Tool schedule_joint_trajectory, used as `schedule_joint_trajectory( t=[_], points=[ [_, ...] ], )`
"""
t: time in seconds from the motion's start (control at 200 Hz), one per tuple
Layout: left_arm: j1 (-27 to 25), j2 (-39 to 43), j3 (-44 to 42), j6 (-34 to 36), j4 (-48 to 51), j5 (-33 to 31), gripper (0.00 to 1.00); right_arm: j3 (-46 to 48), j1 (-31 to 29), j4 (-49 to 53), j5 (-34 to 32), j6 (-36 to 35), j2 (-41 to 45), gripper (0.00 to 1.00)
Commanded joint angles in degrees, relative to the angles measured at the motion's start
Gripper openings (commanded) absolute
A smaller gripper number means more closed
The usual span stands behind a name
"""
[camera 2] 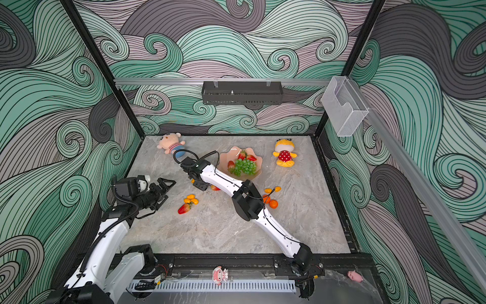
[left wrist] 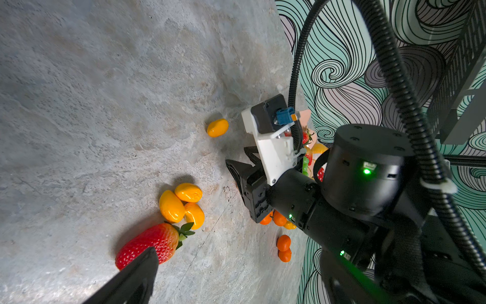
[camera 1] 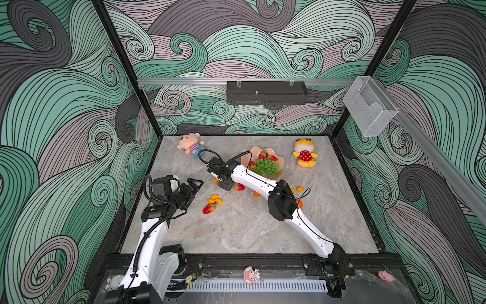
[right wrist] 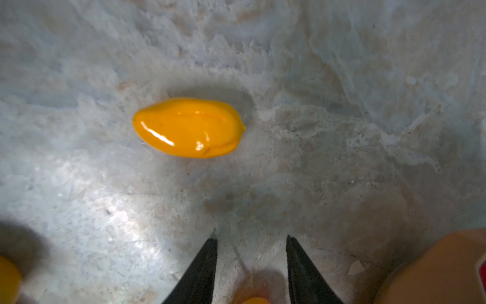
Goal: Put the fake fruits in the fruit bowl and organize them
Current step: 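Lower the right gripper onto the pale strawberry and close it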
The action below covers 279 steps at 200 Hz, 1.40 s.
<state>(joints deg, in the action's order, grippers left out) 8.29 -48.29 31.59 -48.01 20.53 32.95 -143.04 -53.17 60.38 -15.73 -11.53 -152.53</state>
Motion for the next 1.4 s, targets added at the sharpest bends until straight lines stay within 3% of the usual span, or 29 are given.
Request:
schedule_joint_trajectory(
  t=[0.0, 0.62, 1.011, 1.391],
  points=[
    [0.27, -0.23, 0.40, 1.00, -0.47, 1.11, 0.99, 0.18, -0.67, 3.06, 2.60, -1.03, 0.53, 0.45],
    [0.32, -0.64, 0.31, 0.88, -0.68, 2.12, 0.99, 3.74, -1.24, 5.54, -2.70, -2.69, 1.32, 0.37],
    [0.23, -1.65, 1.42, 4.64, -0.09, 4.91, 0.98, 4.09, -1.49, 5.89, -2.06, -1.94, 1.95, 0.22],
    [-0.85, -1.60, 3.44, 7.01, 2.11, 4.87, 0.98, 5.46, -1.34, 5.81, -0.54, 1.12, 7.84, 0.07]
  ],
)
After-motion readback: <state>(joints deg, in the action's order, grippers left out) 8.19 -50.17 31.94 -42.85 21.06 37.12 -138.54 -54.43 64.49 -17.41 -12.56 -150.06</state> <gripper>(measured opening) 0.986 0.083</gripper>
